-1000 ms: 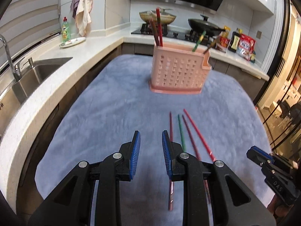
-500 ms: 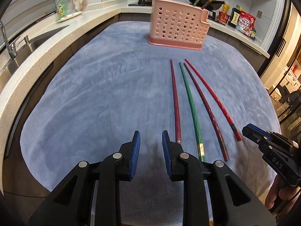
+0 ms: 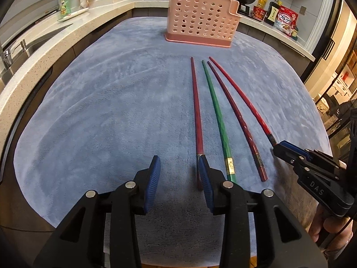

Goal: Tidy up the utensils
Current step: 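Grasp a dark red chopstick with the left tool while the right tool grasps a red chopstick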

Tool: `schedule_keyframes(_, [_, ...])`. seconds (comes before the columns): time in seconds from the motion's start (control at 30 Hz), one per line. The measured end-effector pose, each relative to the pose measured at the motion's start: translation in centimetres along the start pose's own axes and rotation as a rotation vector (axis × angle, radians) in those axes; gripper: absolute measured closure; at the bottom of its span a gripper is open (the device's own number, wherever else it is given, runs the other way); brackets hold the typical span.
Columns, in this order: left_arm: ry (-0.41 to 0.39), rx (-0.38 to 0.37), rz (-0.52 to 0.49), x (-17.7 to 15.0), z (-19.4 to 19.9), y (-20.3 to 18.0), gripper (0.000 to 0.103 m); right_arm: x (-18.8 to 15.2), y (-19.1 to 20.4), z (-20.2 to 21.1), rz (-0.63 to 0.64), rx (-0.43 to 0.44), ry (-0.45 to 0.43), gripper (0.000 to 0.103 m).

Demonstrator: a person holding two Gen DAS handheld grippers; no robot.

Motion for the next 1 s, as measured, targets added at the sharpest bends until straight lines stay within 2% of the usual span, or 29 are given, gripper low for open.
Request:
schedule_keyframes(0.3, [0.028, -0.03, -0.001, -0.3, -1.0, -0.7, 0.069, 0.0, 0.2, -0.5, 0.006, -0.005, 0.005, 0.089])
schedule_keyframes(0.67, [0.048, -0.008, -0.005, -0.7, -2.2, -0.5, 0.07, -0.1, 0.1, -0.6, 0.002, -0.006, 0.003, 0.091])
schedule_keyframes(0.77, [0.048, 0.002, -0.018, -0.7, -2.3, -0.5, 0.077, -0.1, 0.0, -0.6, 0.002, -0.005, 0.002, 0.091])
schedule_keyframes(0.83, [0.048, 0.0, -0.018, -0.7, -2.3, -0.5, 0.087, 0.0, 0.0, -0.6, 0.002, -0.006, 0.002, 0.091])
schedule_keyframes(1.0, [0.051, -0.003, -0.029, -0.7, -2.3, -0.5, 0.095, -0.1, 0.0, -0.6, 0.002, -0.006, 0.002, 0.091])
Point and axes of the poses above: each gripper's, at about its wrist camera, not at the fingertips, and z roughly against the way its jaws point, y to its left, x to its top, the point moved 5 cm from there along -z, roughly the way its jaws point, and after that the axes turned 14 degrees about -x, right-handed, at the moved point
